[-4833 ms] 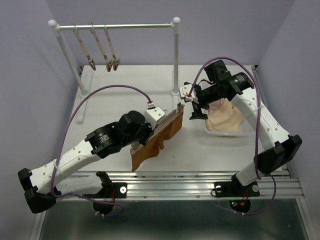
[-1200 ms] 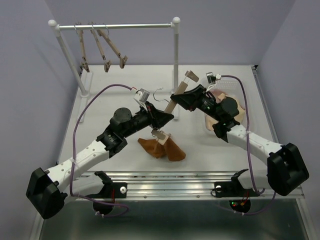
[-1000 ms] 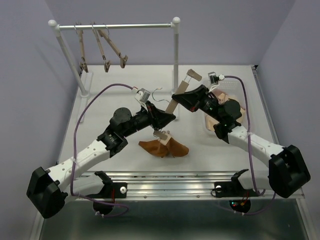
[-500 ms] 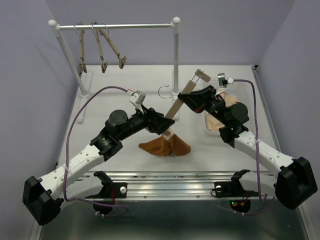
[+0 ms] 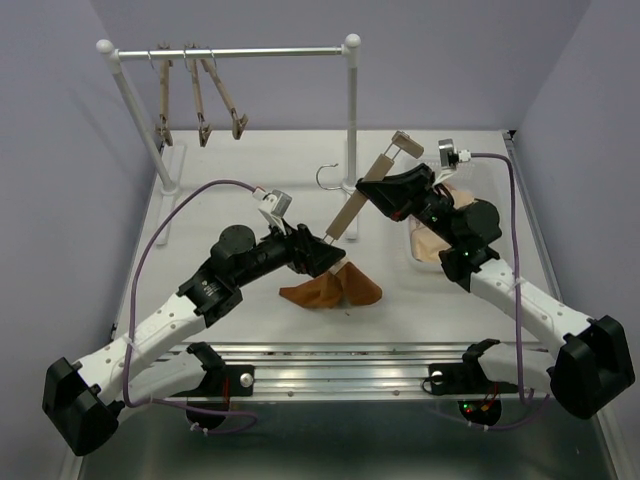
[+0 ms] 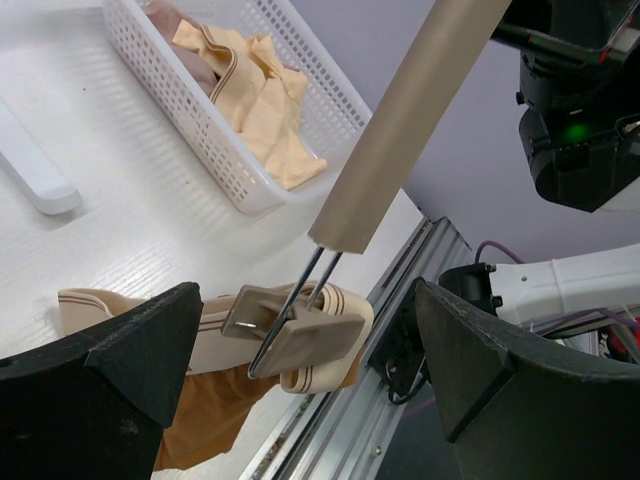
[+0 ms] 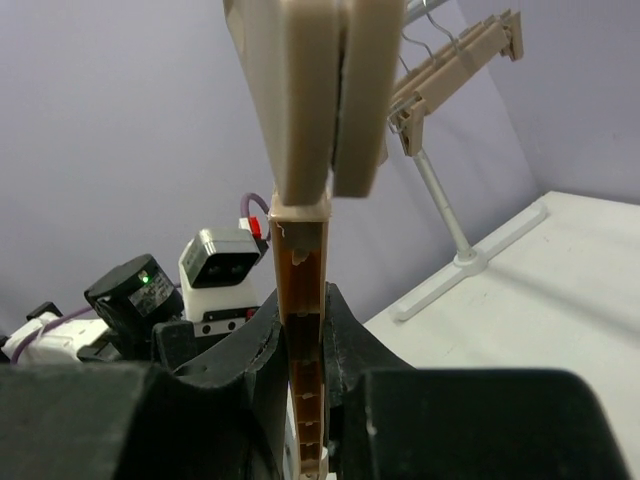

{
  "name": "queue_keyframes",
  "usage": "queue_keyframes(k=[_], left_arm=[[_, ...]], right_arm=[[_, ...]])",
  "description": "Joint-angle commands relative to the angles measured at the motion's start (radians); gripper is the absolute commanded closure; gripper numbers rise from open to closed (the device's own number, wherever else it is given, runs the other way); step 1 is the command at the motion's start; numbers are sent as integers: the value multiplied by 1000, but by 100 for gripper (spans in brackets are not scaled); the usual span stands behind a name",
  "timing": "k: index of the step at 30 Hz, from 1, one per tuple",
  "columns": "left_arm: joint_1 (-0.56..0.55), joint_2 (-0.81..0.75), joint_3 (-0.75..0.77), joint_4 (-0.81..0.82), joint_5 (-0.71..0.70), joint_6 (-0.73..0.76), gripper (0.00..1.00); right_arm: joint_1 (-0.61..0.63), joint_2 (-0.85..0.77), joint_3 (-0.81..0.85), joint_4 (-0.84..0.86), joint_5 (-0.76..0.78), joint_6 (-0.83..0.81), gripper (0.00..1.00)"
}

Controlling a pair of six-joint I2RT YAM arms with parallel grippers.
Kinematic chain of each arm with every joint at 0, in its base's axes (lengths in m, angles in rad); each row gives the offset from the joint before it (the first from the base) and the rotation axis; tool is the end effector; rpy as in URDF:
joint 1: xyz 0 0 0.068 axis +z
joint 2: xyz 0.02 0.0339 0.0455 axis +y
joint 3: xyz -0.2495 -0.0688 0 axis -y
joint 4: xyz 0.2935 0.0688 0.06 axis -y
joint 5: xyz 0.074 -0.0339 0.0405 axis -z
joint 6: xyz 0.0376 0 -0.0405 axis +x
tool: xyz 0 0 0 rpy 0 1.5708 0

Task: Remove the underwear clipped to the hanger

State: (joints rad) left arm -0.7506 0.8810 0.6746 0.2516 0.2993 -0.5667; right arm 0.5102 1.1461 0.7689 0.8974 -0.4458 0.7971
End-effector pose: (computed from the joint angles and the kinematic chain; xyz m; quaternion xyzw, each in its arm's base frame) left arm 0.1903 -0.1927 0.3095 0.1701 0.6704 -0.5190 0.5022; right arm 0.2589 0.1635 0.3422 -0.1194 0.5114 0.6011 0.6024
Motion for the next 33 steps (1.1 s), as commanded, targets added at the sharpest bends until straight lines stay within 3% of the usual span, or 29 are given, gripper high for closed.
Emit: queue_keyframes(k=[1, 13, 33], left_arm=[[5, -30, -33, 67, 55, -13, 1], [5, -88, -55, 103, 60, -29, 1], [7, -53, -26, 0, -28, 1, 1]], right_arm=[[-7, 12, 75, 52, -5, -13, 99], [-25, 83, 84, 29, 7, 5, 99], [-25, 73, 115, 106, -114, 82, 99]])
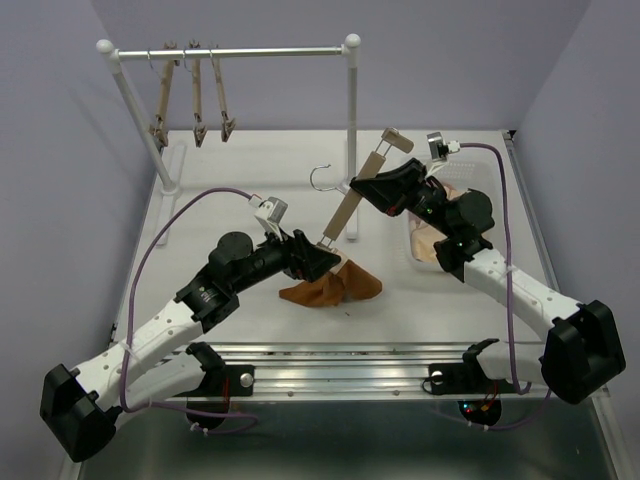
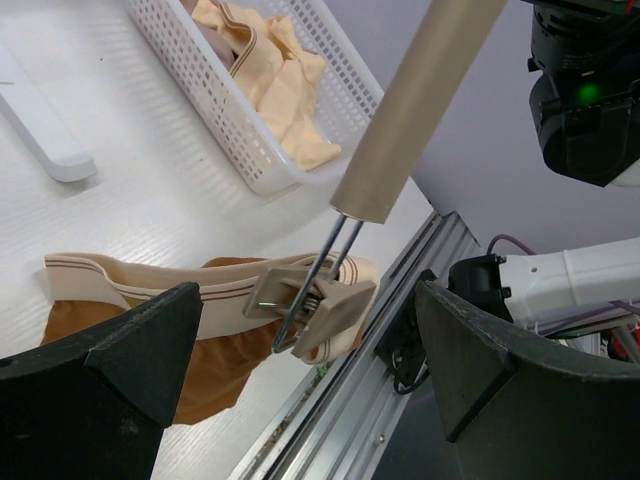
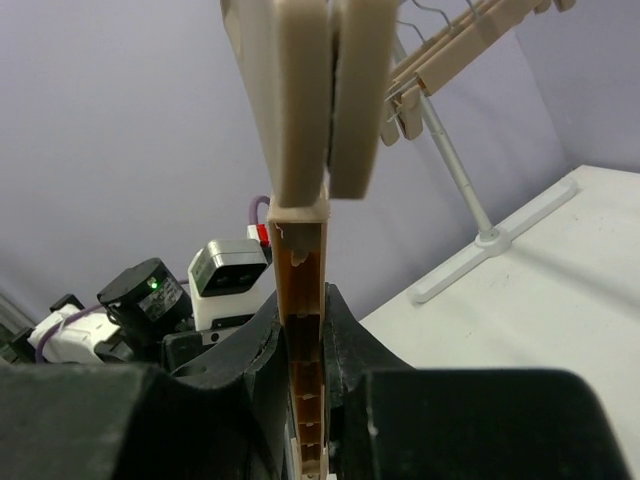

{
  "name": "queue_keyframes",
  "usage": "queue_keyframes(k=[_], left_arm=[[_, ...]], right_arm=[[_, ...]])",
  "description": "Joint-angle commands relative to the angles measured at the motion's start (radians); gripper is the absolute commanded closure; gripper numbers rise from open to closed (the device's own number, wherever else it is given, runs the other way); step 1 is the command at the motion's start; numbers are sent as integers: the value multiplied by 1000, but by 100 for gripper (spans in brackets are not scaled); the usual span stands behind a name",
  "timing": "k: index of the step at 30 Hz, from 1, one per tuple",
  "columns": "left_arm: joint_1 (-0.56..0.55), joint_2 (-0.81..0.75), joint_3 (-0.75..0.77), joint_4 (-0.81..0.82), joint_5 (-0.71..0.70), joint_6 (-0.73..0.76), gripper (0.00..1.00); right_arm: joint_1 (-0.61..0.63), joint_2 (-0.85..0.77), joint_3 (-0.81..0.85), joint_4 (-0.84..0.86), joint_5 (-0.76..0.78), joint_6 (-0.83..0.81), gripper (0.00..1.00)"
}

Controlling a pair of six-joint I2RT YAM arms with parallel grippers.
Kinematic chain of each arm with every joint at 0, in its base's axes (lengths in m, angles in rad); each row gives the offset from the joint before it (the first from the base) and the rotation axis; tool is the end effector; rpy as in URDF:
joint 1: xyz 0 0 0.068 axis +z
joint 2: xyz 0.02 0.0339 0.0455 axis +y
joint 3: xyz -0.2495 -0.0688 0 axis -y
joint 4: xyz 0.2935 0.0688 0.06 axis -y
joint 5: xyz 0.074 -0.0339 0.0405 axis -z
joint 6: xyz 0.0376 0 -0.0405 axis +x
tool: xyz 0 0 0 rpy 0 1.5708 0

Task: Remove the underwear clipped to the hanger

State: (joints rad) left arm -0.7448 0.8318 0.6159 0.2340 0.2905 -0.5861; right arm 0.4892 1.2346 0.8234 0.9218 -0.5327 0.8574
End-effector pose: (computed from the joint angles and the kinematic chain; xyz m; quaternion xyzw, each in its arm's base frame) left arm 0.1850 -0.1852 0.2956 0.1579 0.6829 -0.5156 0.4927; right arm 0.2766 0.1689 0.3387 -0.1340 0.5211 0.6231 0.5677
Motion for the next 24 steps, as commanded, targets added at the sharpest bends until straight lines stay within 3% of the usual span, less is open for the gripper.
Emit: queue_keyframes(k=[1, 10, 24], left_arm=[[1, -5, 33, 22, -16, 20, 1], [1, 7, 47, 87, 29, 23, 1], [1, -26, 42, 65, 116, 20, 4]], right_arm=[[-5, -11, 60, 81, -35, 23, 99], [-5, 54, 65, 143, -99, 91, 99], [-5, 75, 77, 72, 28, -32, 99]])
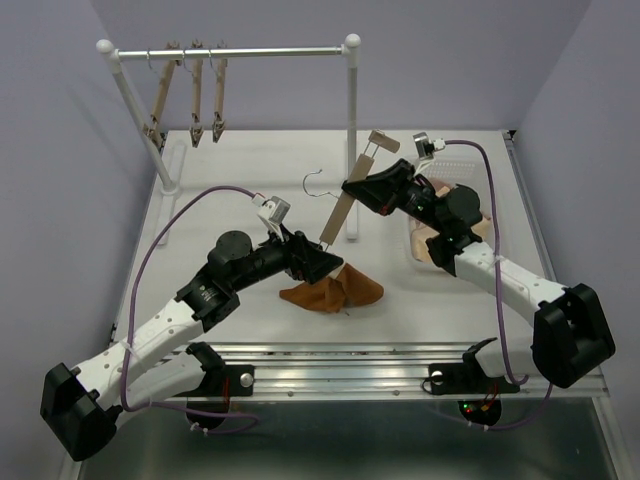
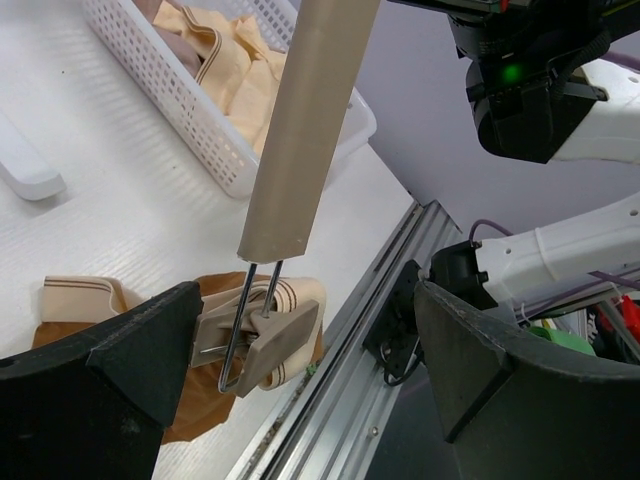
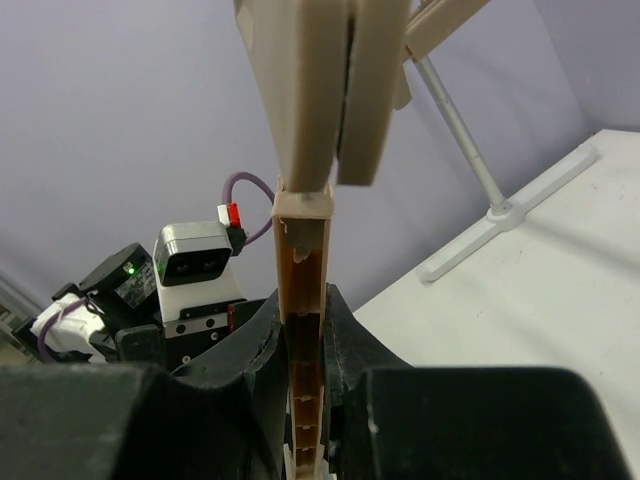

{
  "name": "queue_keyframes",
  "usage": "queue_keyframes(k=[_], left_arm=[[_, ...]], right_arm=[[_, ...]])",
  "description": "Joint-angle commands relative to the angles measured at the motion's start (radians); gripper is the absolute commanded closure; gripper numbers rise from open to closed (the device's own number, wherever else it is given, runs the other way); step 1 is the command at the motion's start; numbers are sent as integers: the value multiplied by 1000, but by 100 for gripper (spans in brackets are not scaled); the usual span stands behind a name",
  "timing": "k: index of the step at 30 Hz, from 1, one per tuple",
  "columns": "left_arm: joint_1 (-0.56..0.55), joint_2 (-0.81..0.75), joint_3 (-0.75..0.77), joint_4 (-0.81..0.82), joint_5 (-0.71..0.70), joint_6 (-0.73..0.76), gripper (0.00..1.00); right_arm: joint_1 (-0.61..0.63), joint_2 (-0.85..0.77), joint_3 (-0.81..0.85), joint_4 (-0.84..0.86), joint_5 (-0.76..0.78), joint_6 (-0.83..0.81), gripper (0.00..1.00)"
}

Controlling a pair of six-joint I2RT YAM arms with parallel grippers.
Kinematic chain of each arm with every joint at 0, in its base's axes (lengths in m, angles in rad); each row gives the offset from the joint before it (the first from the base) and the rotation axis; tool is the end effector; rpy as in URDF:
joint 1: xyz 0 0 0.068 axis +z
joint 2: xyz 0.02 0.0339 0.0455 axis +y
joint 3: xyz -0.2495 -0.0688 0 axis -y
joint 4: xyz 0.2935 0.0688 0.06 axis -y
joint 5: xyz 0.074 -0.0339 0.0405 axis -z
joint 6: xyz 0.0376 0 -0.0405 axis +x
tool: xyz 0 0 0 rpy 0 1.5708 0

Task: Remove the underwear clipped to the hanger

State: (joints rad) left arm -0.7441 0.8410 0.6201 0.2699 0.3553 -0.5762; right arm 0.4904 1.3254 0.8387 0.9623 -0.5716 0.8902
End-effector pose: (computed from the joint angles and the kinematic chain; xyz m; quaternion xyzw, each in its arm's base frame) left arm 0.1841 -0.1873 0.2990 0.1844 0.6656 -0.5334 0.4883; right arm 0.2910 0.1784 0.3196 -0.1367 0.5374 0.6348 0.5381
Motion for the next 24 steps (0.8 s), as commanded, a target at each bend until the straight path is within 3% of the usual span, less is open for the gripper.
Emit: queue_keyframes(k=[1, 6, 10, 24], left_arm=[[0, -40, 36, 29, 51, 10, 4], [-1, -63, 30, 38, 54, 12, 10], [0, -83, 27, 31, 48, 12, 32], [0, -72, 33, 5, 54, 10, 35]], right_arm=[[-6, -14, 66, 27, 70, -65, 99], [-15, -9, 74, 6, 78, -79, 99], [-15, -6, 74, -13, 93, -82, 99], [-24, -2, 82, -17, 107, -77, 99]])
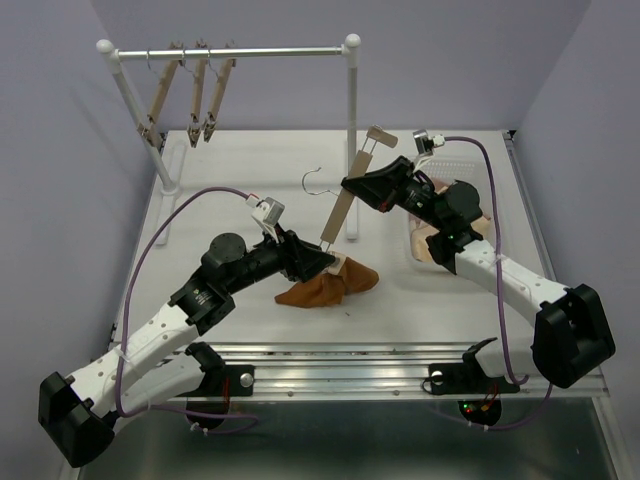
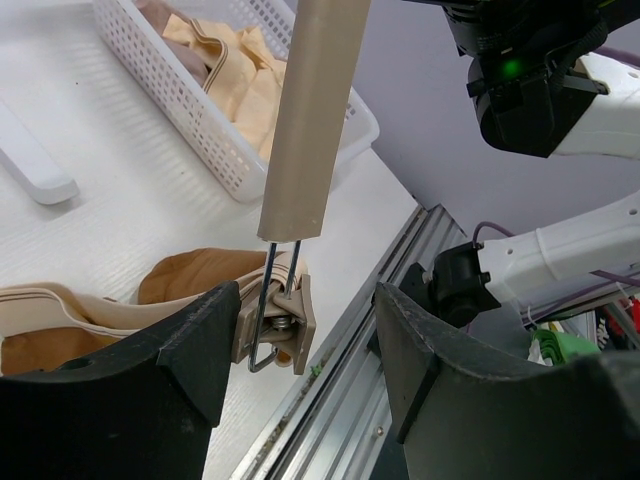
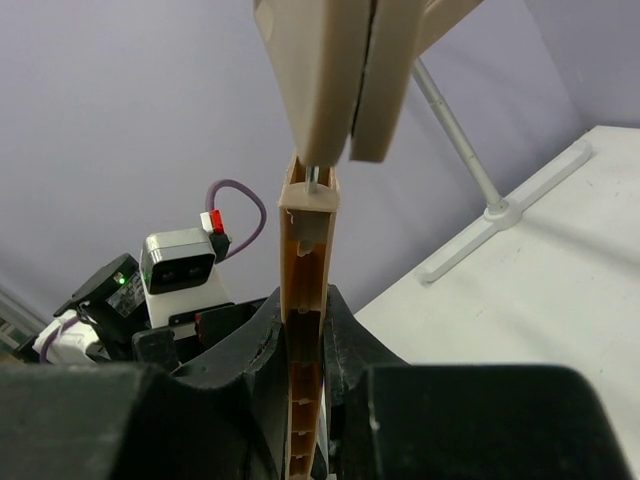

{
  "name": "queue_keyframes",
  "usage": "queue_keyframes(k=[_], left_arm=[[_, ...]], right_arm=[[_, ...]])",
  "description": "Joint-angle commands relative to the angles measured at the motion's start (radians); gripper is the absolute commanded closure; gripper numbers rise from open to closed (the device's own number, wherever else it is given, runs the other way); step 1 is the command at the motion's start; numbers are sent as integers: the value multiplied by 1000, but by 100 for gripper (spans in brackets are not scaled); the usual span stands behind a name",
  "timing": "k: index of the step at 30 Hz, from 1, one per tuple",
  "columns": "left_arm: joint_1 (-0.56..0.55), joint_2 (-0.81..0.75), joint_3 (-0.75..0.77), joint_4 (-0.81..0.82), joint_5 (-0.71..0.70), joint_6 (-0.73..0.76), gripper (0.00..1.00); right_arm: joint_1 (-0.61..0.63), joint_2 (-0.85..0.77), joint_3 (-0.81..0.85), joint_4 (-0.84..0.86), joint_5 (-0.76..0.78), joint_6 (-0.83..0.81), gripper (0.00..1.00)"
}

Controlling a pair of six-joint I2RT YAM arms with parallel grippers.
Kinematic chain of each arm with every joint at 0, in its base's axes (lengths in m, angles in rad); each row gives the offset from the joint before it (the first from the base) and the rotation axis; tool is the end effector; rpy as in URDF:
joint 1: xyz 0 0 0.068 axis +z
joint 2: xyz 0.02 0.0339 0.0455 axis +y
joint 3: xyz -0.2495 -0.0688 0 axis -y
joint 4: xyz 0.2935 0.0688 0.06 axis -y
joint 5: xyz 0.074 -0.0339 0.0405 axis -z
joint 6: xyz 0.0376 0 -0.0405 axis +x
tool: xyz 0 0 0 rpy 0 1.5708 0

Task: Remove the underwear clipped to the hanger

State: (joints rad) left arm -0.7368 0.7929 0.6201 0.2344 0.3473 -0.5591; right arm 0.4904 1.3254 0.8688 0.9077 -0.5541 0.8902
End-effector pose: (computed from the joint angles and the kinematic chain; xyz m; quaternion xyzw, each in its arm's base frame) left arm 0.1791 -0.1798 0.3066 0.1852 0.6609 -0.5275 0.5007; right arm 0.2947 0.1798 0.3262 -0.1257 0.5467 0.6310 0.5359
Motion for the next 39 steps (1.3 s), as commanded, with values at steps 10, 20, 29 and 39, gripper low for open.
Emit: queue_keyframes(k=[10, 20, 29, 39], left_arm=[[-7, -40, 33, 26, 62, -1, 82], [-7, -49, 43, -18, -24, 19, 100], [-9, 23, 107, -81, -62, 39, 13], [-7, 147, 151, 101, -68, 90, 1]], right_arm=[[-33, 17, 64, 37, 80, -60, 99], [-33, 29, 75, 37, 42, -69, 99], [-33, 24, 78, 46, -13, -66, 99], [-33, 26, 27, 172, -81, 55, 99]])
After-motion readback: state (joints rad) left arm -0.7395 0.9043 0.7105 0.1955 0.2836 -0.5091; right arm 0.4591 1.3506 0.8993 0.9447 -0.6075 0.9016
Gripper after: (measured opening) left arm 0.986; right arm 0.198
